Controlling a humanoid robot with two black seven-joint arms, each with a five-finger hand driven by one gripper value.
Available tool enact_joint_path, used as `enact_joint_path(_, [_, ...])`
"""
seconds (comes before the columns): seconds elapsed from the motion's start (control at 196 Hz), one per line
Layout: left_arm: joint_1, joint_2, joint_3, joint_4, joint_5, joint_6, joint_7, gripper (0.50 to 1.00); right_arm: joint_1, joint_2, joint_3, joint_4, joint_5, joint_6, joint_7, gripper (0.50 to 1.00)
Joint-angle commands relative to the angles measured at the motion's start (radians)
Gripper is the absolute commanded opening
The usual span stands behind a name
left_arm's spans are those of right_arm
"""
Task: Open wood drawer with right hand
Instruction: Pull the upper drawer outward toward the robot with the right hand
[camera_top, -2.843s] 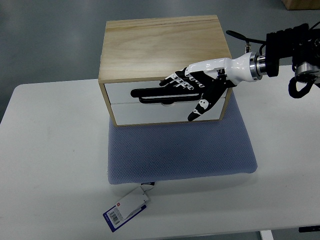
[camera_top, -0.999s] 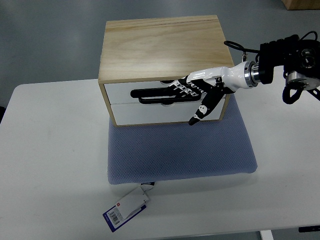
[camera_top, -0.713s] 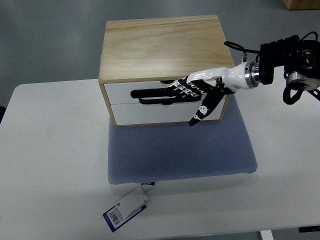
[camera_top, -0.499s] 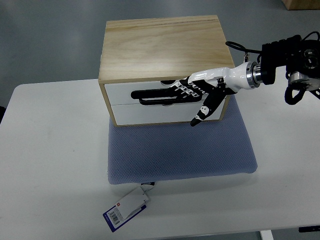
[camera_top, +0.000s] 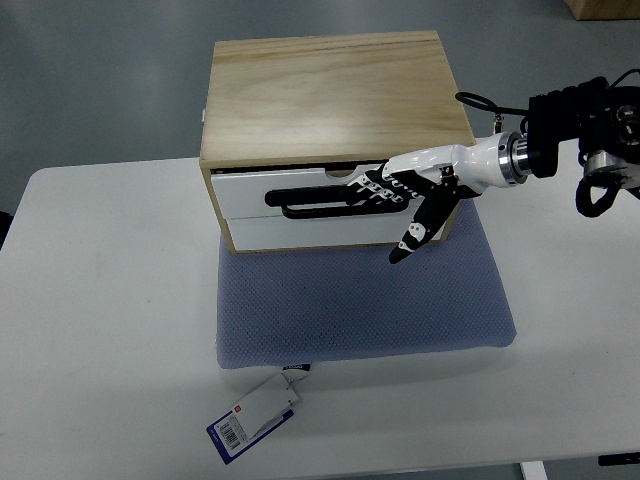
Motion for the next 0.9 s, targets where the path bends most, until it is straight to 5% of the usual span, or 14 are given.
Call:
enact_joint_path(0.0, [-0.001, 0.000, 0.000, 0.000, 0.000, 0.000, 0.000, 1.000, -0.003, -0.007, 0.000, 0.016, 0.007, 0.000, -0.002, 0.954])
enact_joint_path(0.897, [0.001, 0.000, 0.000, 0.000, 0.000, 0.000, 0.000, 1.000, -0.008, -0.069, -0.006, 0.130, 0.041, 0.000, -0.031, 0.954])
